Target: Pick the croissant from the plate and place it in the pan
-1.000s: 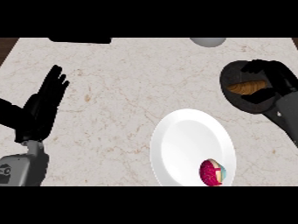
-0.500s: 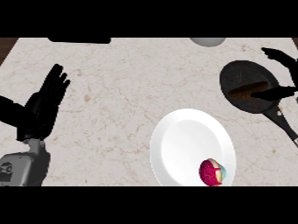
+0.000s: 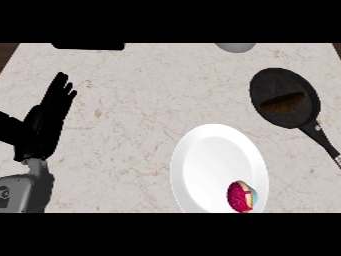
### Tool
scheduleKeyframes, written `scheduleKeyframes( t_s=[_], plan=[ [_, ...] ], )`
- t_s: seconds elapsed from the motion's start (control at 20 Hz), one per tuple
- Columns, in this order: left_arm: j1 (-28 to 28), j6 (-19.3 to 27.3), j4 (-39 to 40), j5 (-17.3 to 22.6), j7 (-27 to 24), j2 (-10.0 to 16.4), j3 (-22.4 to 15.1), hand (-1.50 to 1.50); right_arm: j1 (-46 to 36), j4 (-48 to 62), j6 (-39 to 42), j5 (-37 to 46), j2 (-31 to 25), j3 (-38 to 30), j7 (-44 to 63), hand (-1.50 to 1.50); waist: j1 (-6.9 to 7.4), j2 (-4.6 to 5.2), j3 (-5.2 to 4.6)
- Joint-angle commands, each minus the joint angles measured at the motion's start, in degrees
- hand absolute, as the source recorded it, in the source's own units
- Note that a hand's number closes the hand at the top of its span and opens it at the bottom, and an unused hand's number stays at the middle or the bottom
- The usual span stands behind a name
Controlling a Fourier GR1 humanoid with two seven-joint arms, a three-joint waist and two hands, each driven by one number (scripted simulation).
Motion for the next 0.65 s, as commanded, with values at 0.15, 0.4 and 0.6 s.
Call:
scheduleKeyframes(
  t_s=[0.15,0.4,0.6],
  plan=[
    [1.51,-0.57,-0.26,0.28,-0.23,-0.14,-0.13,0.00,5.33,0.08,16.88,-2.06,-7.02,-0.95,-6.93,-1.50,-0.27,-0.04,0.12],
    [0.66,-1.67,0.21,1.92,0.48,1.59,2.01,0.00,6.99,-1.74,16.25,-2.53,-7.15,-0.41,-7.33,-1.50,0.08,-0.03,0.10],
    [2.51,-0.46,-2.24,0.60,0.21,-0.69,-0.42,0.00,10.26,-2.79,14.92,-2.64,-6.51,0.38,-9.51,-1.50,-0.01,-0.37,0.08]
  ],
)
